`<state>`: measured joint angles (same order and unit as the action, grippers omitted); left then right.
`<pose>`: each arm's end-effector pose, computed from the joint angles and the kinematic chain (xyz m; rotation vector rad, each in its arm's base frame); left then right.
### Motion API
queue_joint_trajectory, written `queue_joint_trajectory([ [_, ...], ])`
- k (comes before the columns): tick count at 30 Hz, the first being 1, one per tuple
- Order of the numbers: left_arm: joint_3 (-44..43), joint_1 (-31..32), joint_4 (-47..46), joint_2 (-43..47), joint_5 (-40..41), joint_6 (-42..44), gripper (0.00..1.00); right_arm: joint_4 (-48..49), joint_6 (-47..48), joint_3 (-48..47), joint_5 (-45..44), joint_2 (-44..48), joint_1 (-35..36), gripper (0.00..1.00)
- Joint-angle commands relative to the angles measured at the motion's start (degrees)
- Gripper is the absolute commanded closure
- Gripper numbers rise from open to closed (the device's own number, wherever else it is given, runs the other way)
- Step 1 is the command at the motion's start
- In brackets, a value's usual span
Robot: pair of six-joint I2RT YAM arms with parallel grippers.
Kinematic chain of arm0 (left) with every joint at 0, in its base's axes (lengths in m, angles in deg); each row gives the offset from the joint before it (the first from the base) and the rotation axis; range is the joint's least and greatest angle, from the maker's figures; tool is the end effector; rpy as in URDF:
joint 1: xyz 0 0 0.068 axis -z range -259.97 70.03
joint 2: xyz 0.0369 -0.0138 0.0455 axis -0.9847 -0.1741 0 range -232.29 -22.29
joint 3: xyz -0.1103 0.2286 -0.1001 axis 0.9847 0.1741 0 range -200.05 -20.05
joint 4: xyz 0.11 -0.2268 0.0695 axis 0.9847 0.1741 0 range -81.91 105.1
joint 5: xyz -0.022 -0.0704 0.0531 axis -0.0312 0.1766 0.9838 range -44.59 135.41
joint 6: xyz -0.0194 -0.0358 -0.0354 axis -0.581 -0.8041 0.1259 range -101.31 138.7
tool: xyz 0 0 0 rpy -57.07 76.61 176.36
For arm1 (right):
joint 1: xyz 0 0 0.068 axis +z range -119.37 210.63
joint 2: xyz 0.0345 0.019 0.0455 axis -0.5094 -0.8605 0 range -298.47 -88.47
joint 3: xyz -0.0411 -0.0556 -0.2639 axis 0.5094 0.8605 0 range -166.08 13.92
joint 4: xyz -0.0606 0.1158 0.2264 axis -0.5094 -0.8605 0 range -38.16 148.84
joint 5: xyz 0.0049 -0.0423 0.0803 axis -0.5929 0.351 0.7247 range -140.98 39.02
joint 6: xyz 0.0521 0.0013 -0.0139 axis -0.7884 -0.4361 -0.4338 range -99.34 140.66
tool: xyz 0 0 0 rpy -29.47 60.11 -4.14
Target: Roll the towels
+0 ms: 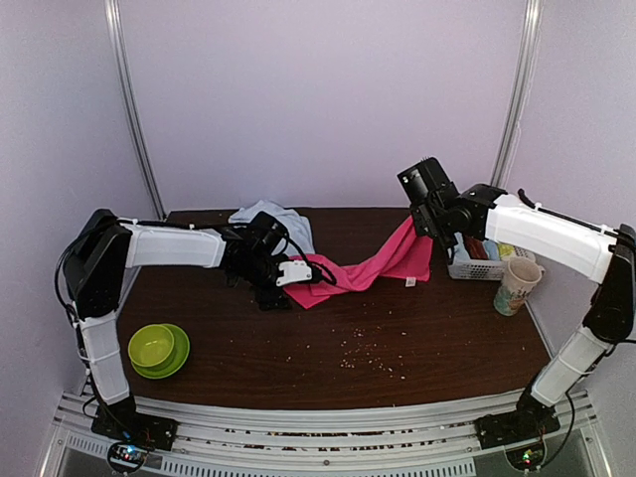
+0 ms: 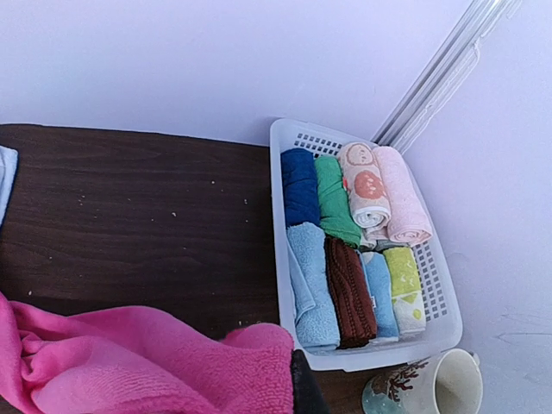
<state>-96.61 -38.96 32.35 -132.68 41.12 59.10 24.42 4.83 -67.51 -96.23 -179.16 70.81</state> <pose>0.3052 -0.2689 0.1814 1.7059 1.9403 -0.1007 0.2808 0.2041 0.3288 -0.0756 2.0955 -0.3448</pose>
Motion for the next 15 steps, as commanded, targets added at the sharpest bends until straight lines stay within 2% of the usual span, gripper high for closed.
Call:
queue_joint_trajectory([
  [1, -3.16, 1.83, -2.06, -2.45, 3.89, 1.30, 0.21, -0.97, -0.34, -0.11, -2.46, -0.22, -1.78, 1.00],
  [10, -10.14, 3.54, 3.59, -8.84, 2.99, 0.41, 0.22, 0.71, -0.52, 2.23, -0.84, 0.68, -4.76, 1.00],
  [15, -13.93, 3.63, 7.44, -12.48, 2.28, -0.91, 0.32, 2.24, -0.51, 4.04, -0.52, 1.89, -4.94, 1.00],
])
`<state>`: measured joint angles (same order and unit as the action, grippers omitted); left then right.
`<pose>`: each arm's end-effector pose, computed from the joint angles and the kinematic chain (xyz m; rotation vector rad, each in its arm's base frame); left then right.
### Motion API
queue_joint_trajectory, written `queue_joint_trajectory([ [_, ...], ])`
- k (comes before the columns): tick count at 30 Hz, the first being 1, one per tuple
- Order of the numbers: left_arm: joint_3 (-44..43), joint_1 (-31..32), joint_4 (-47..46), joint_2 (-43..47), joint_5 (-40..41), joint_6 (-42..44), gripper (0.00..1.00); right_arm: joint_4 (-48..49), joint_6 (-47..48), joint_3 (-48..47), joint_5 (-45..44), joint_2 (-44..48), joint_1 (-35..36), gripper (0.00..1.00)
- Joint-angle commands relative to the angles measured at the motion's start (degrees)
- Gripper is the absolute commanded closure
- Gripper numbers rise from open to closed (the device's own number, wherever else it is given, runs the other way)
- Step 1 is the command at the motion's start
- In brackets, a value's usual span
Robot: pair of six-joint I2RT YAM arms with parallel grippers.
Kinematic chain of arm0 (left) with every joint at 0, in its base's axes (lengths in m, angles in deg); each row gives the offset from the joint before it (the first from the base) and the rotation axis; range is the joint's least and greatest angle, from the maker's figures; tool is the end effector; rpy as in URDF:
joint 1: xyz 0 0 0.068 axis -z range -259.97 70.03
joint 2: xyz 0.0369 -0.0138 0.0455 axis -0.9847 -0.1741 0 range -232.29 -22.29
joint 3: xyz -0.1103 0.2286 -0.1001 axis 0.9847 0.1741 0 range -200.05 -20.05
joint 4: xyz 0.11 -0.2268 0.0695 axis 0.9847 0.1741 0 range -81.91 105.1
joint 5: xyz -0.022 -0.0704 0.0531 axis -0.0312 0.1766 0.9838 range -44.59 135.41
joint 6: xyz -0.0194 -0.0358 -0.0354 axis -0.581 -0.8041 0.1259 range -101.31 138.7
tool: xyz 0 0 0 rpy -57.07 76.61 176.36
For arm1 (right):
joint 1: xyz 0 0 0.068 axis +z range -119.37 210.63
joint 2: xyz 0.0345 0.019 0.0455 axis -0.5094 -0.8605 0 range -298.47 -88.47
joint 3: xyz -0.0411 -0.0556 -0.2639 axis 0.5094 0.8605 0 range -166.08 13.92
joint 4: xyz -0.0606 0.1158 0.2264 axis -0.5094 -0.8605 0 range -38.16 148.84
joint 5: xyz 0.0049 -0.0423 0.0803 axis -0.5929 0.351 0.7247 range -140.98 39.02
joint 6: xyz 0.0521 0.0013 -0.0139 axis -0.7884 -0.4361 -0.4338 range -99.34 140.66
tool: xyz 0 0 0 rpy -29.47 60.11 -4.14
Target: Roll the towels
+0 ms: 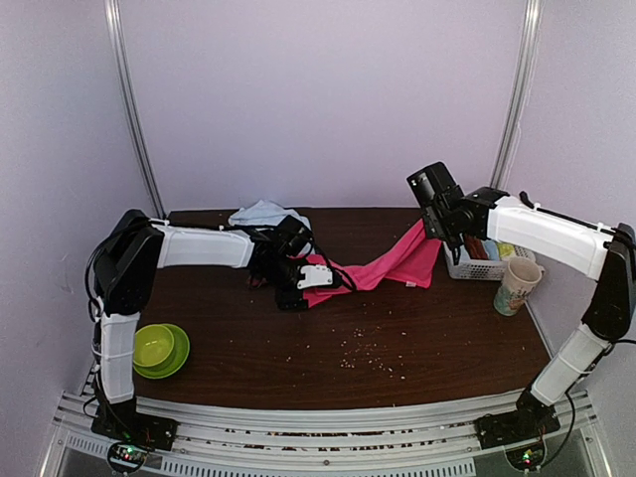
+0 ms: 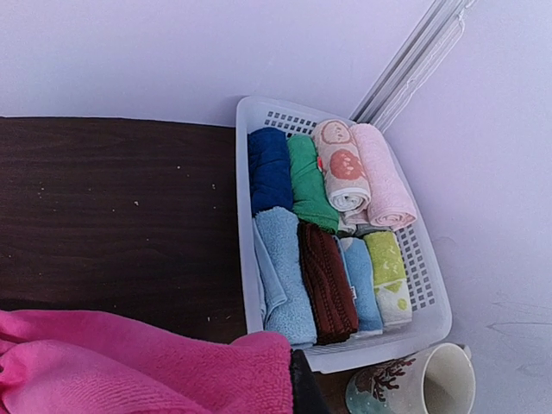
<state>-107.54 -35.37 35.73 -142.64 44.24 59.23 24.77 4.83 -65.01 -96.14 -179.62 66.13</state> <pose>0.3169 -0.3135 0.1634 1.7825 1.9302 -0.0514 0.2962 0.1803 0.3125 -0.0137 2.1344 -0.4232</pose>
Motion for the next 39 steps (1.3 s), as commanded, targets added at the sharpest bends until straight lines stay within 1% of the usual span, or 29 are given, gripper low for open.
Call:
queue_joint_trajectory([
  [1, -3.30, 0.05, 4.41, -2.92, -0.79, -1.12, 0.34, 2.16, -0.51, 2.02, -0.55, 2.64, -0.26, 1.00],
  [9, -6.10, 0.19, 8.35, -5.23, -3.63, -1.69, 0.41, 3.13, -0.03, 3.55, -0.19, 3.50, -0.35, 1.00],
  [12, -8.21, 0.23, 10.28, -6.99, -3.73, -2.03, 0.50, 4.08, 0.14, 4.23, 0.55, 3.91, -0.35, 1.00],
  [18, -9.26, 0.27, 11.63, -9.38, -2.08, -2.39, 0.79, 5.41, 0.68, 6.07, 1.40, 4.92, -0.35, 1.00],
  [19, -9.12, 0.29, 11.82, -9.45, -1.40, -2.65, 0.94, 5.73, 0.80, 6.69, 1.72, 5.38, -0.34, 1.00],
  [20, -9.11, 0.23, 11.82, -9.38, -1.23, -2.76, 1.00, 5.84, 0.88, 6.95, 1.89, 5.57, -0.35, 1.00],
  [24, -9.11, 0.23, 11.84, -7.73, -0.48, -4.15, 1.00, 6.55, 1.54, 7.94, 2.95, 6.50, -0.32, 1.00],
  [27, -8.58, -0.24, 11.21, -2.74, -0.22, -5.53, 1.00, 7.24, 3.37, 8.40, 4.17, 7.42, -0.27, 1.00],
  [31, -7.91, -1.55, 10.62, 7.91, -0.04, -6.80, 1.00, 8.49, 6.68, 8.79, 6.59, 8.98, -0.26, 1.00],
  [34, -7.16, -2.99, 11.88, 15.26, -0.04, -6.85, 1.00, 8.73, 7.57, 9.05, 6.27, 10.93, -0.16, 1.00],
  [39, -1.23, -5.40, 11.93, 28.24, 0.18, -7.82, 1.00, 7.93, 7.99, 10.18, 5.36, 17.40, 0.13, 1.00],
])
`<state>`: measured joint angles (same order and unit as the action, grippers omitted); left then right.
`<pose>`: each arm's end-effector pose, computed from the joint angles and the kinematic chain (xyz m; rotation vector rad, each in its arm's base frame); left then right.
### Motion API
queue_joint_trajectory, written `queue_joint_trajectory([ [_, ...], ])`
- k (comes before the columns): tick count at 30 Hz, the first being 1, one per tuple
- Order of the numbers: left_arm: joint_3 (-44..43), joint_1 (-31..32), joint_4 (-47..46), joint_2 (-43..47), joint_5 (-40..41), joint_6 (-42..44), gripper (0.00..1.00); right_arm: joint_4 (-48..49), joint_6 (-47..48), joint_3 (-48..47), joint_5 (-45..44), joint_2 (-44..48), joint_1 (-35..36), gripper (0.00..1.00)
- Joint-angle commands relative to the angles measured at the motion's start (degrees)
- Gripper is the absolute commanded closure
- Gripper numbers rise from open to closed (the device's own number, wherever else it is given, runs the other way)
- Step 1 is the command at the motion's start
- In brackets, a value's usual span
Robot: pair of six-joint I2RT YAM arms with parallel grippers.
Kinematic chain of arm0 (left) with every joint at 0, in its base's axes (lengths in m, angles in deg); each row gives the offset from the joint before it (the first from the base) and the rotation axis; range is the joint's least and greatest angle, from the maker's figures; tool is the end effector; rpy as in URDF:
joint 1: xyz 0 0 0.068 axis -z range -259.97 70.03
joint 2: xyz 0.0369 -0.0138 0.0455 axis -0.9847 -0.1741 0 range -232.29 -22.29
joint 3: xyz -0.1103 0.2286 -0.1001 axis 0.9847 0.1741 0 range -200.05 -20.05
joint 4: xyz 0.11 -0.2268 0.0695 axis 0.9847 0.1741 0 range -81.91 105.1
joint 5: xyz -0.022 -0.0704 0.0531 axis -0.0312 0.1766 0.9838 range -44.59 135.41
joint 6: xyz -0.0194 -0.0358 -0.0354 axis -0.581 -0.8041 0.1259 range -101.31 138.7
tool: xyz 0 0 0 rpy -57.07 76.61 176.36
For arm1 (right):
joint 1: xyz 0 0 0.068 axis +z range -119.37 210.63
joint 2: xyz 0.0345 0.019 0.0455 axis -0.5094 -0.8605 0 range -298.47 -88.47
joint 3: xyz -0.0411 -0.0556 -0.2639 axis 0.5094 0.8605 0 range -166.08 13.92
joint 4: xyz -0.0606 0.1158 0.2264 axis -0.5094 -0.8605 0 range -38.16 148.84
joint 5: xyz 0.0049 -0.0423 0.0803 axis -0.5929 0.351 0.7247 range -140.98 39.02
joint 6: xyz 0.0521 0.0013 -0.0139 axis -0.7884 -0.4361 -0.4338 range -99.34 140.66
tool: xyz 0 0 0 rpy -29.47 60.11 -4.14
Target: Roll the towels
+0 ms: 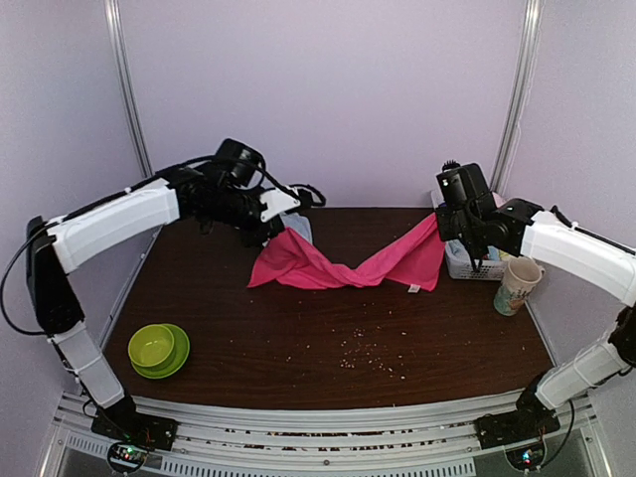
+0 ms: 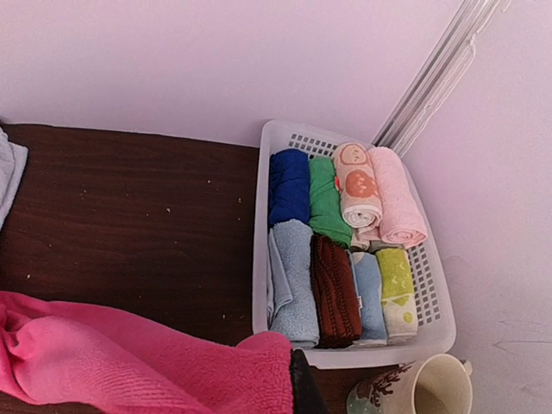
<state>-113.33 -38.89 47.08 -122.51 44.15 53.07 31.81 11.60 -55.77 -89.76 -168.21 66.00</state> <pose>0.2961 -0.2592 0.3245 1.4609 1.8710 -0.0823 0.2623 0.1589 0.3282 -0.1164 2.0686 -0.2807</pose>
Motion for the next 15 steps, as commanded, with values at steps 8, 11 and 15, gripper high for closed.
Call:
queue_joint_trajectory([
  [8, 20.14, -4.93, -1.86, 31.73, -1.10, -1.58, 1.00, -2.44, 0.85, 5.05, -2.80, 17.07, 5.16, 1.00],
  [11, 25.50, -5.60, -2.34, 41.46, -2.48, -1.19, 1.00, -4.32, -0.23, 6.02, -4.76, 20.28, 8.72, 1.00],
  [15, 30.86, -6.16, -2.65, 52.79, -2.56, -1.28, 1.00, -5.65, -1.73, 6.54, -7.03, 23.08, 13.35, 1.00],
])
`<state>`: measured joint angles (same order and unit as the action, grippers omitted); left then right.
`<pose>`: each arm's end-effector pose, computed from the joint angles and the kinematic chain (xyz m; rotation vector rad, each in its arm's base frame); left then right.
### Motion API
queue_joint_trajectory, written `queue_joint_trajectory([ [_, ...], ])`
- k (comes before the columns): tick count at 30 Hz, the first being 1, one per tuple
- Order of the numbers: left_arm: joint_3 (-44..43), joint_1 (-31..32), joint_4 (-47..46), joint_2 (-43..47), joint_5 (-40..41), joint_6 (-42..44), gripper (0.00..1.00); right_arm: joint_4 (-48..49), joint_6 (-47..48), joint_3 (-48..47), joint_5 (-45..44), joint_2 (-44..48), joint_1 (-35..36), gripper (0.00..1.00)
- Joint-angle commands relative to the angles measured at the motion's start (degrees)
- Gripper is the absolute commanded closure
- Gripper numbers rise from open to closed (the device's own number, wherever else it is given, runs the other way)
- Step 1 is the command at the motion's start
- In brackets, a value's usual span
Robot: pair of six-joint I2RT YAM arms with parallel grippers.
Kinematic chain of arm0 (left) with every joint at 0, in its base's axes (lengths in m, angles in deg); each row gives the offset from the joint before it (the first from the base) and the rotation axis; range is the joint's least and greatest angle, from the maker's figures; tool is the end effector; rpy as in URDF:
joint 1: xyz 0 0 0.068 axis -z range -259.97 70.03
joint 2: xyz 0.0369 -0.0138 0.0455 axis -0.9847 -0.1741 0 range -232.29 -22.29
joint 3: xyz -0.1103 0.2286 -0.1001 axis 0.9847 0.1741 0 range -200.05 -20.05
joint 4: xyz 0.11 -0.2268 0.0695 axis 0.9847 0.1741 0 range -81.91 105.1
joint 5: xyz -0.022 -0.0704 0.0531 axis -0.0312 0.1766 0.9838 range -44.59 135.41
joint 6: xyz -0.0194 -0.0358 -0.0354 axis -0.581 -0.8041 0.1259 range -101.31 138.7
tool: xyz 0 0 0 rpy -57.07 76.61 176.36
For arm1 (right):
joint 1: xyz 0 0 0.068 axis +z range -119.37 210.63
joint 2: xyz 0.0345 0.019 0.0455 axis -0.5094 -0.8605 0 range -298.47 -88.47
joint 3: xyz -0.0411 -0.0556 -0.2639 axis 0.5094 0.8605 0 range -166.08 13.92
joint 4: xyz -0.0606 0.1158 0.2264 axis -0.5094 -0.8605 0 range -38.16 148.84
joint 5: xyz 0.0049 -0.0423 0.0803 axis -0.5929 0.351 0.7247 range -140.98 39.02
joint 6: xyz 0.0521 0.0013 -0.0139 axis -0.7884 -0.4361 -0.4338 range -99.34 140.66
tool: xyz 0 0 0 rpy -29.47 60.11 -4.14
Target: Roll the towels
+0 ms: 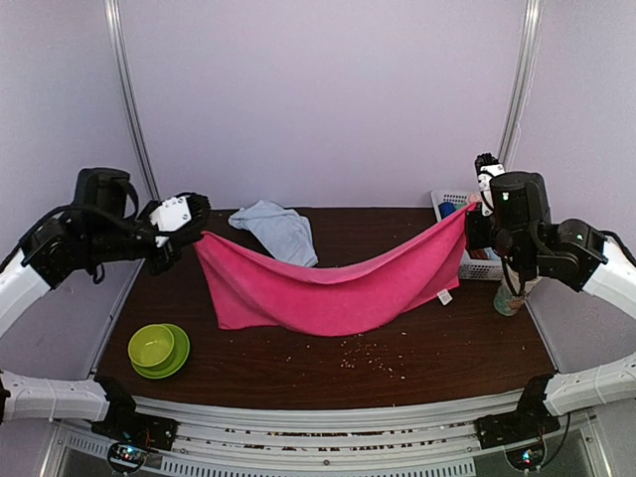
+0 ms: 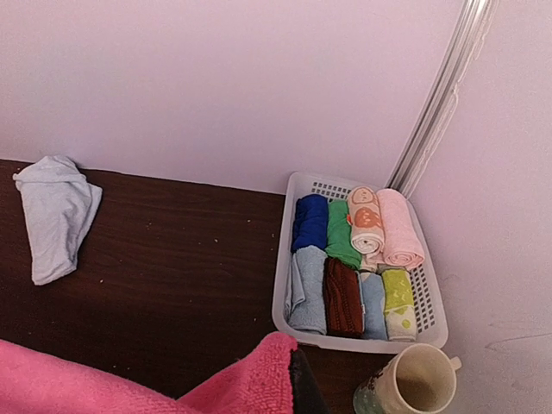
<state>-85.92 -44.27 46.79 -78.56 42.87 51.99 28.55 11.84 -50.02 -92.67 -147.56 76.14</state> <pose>0.1621 -0.1184 0.3798 1.1997 1.6979 -0.0718 0.1670 0.1362 0.3772 -0.1596 1.8916 -0.0927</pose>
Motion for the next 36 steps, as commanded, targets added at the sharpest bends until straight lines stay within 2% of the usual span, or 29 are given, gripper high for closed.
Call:
queue_joint_trajectory([
  [1, 4.19, -0.88, -2.63, 10.61, -0.50, -0.50, 1.00, -2.44, -2.47, 0.83, -4.72, 2.79, 4.00, 1.00],
  [4, 6.92, -1.83, -5.00, 12.73, 3.26, -2.55, 1.00, -1.05, -3.84, 1.26, -5.83, 2.89, 4.75, 1.00],
  [6, 8.58, -3.30, -6.30, 10.54, 4.58, -3.05, 1.00, -0.55, -4.43, 0.88, -6.80, 0.70, 4.69, 1.00],
  [9, 10.11, -7.66, -8.60, 3.22, 4.18, -3.81, 1.00, -1.96, -5.43, -1.97, -8.56, -7.37, 3.61, 1.00],
  [12, 9.18, -12.03, -11.51, -6.29, 2.71, -4.28, 1.00, -4.38, -6.47, -7.61, -7.08, -20.72, 0.09, 1.00],
  [15, 6.44, -14.51, -15.36, -16.50, 2.77, -3.88, 1.00, -6.57, -6.64, -15.36, -6.37, -34.80, -4.73, 1.00],
  [19, -1.48, -15.84, -16.08, -33.94, 3.18, -2.97, 1.00, -9.71, -3.98, -29.51, -5.08, -51.80, -8.06, 1.00],
  [24, -12.40, -16.18, -16.27, -49.22, 8.51, -2.26, 1.00, -16.24, -1.70, -46.89, -6.54, -66.34, -10.77, 1.00],
  [27, -15.23, -16.66, -18.49, -53.01, 11.48, -2.62, 1.00, -17.28, -0.98, -51.95, -6.00, -69.88, -12.93, 1.00],
  [30, -15.55, -17.08, -21.04, -54.05, 12.60, -3.14, 1.00, -16.35, -0.17, -52.67, -3.61, -70.54, -14.64, 1.00],
  [33, -14.26, -17.36, -22.79, -53.73, 12.85, -3.12, 1.00, -15.79, -0.27, -50.37, -2.56, -69.83, -16.04, 1.00],
  [36, -10.85, -17.95, -23.89, -50.99, 10.00, -3.02, 1.00, -13.54, -0.75, -44.16, -1.25, -67.00, -17.42, 1.00],
])
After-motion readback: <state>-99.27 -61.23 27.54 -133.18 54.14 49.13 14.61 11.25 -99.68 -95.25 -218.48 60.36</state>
